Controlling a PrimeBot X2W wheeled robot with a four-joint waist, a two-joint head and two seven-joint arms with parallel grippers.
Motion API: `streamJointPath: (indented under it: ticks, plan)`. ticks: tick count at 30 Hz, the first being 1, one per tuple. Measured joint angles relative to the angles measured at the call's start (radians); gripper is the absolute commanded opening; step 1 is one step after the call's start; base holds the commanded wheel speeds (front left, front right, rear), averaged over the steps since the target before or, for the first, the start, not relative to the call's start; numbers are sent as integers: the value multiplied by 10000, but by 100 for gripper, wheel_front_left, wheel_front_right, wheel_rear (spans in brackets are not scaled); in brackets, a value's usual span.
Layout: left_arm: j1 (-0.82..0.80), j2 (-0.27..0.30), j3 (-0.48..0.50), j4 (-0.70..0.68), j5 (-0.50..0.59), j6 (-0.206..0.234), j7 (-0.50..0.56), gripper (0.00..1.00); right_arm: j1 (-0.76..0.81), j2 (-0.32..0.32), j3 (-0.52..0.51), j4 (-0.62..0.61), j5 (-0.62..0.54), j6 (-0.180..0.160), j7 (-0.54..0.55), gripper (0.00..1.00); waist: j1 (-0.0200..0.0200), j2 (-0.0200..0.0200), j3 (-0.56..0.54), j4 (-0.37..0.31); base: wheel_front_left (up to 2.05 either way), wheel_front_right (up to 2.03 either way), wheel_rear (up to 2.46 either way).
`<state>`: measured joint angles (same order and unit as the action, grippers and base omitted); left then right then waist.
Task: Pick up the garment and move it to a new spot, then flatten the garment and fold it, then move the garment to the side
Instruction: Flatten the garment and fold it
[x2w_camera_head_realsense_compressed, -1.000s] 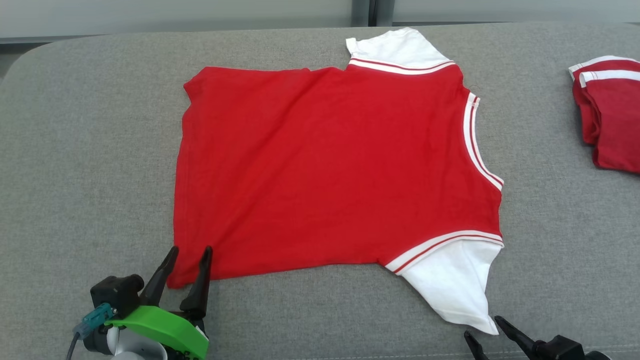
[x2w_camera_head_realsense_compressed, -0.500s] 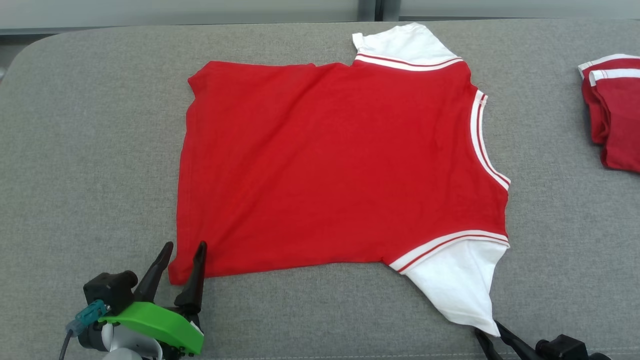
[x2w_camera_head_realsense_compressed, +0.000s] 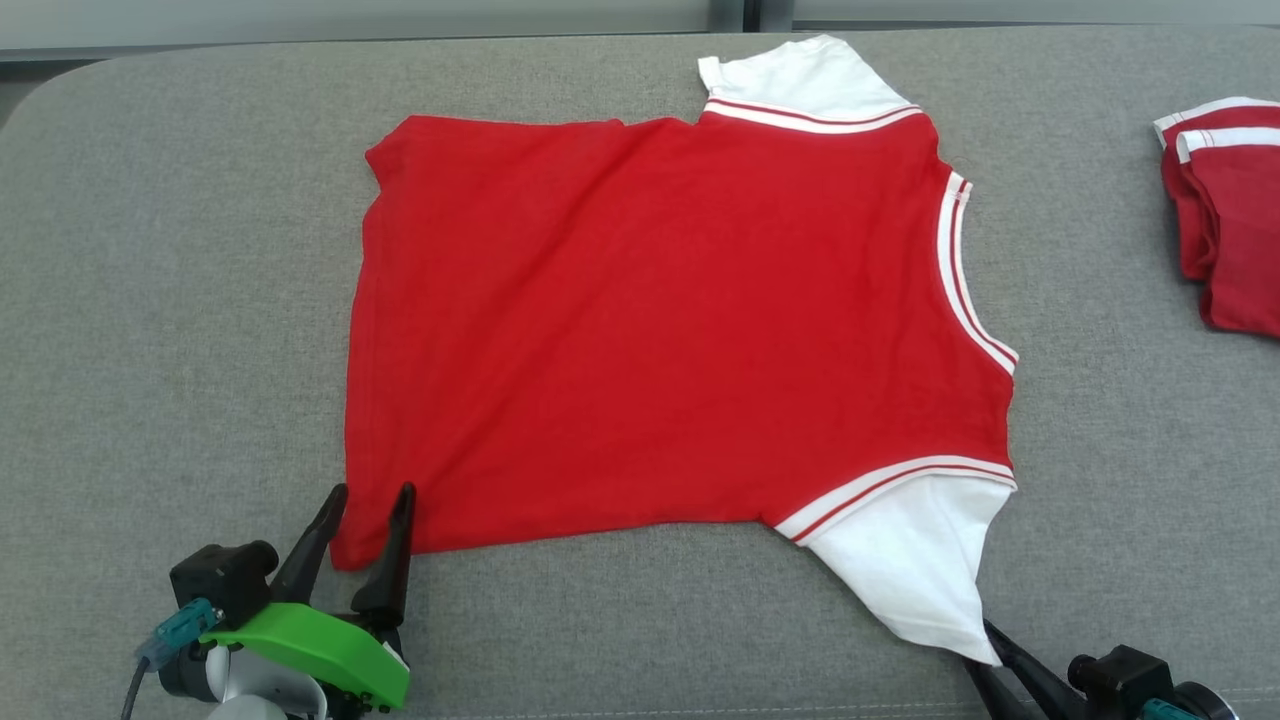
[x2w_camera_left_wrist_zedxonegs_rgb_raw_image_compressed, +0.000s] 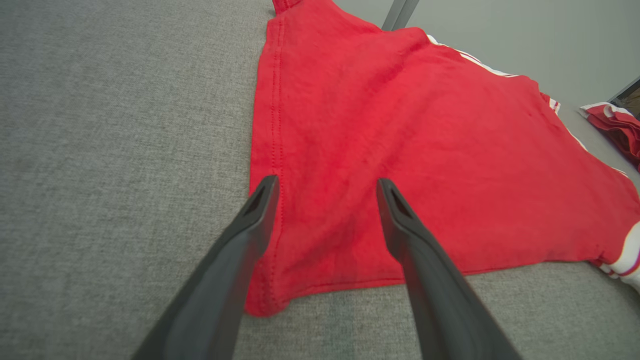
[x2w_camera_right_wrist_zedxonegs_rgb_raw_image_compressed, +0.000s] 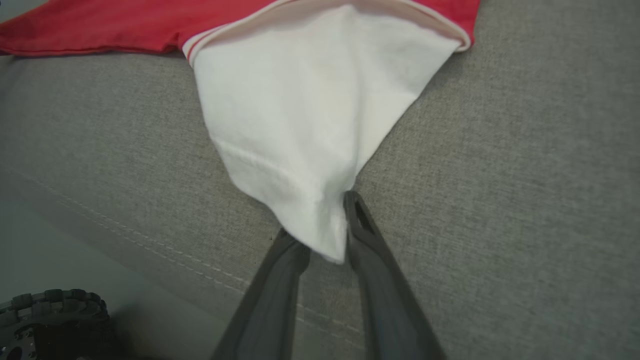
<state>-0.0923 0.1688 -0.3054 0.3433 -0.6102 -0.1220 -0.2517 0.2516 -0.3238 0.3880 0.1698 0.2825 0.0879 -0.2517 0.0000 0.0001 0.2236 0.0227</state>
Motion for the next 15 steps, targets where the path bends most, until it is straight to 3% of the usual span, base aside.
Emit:
streamJointPath:
  ticks: [3, 15]
  plan:
    - [-7, 0, 6, 4, 0, 0, 0, 100, -3, 12, -8, 75, 2, 2, 0, 2, 0, 0, 22, -10, 0, 0, 0]
    - [40, -17, -508, 343, -217, -10, 541, 100, -116, 23, -12, 176, 17, 86, 0, 0, 0, 0, 143, -68, 0, 0, 0]
